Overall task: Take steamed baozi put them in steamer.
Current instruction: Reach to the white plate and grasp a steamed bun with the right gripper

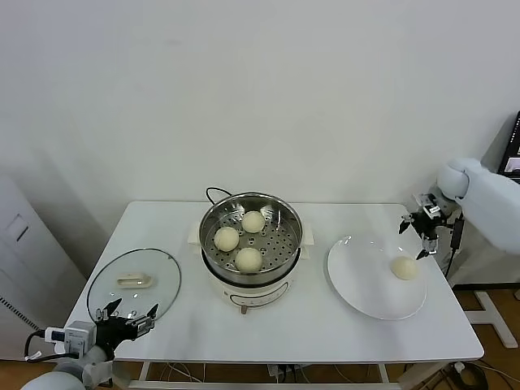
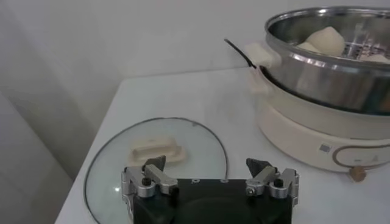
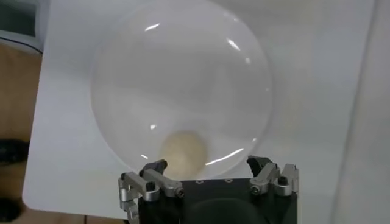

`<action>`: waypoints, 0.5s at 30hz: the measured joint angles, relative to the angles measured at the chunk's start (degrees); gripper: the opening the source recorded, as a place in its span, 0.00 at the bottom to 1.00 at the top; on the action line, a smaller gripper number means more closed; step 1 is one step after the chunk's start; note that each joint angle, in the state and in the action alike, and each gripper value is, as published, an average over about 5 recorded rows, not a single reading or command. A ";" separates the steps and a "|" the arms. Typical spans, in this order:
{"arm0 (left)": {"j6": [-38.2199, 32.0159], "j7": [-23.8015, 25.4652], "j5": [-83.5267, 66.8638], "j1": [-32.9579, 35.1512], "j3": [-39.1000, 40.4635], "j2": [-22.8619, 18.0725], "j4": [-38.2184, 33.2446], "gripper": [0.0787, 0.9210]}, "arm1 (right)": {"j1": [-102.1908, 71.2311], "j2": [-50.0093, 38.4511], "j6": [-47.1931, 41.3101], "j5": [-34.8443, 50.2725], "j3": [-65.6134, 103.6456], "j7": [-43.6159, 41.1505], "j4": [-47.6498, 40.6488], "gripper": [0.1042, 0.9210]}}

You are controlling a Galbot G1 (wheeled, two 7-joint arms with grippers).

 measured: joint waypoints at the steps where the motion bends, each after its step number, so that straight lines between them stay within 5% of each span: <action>1: 0.00 0.00 0.00 0.00 0.00 0.01 0.00 0.88 | -0.80 0.18 0.18 -0.59 0.81 0.22 -0.53 0.88; 15: -0.01 0.00 0.11 0.00 0.27 0.04 -0.27 0.88 | -8.70 3.45 3.08 -8.36 10.71 4.29 -7.34 0.88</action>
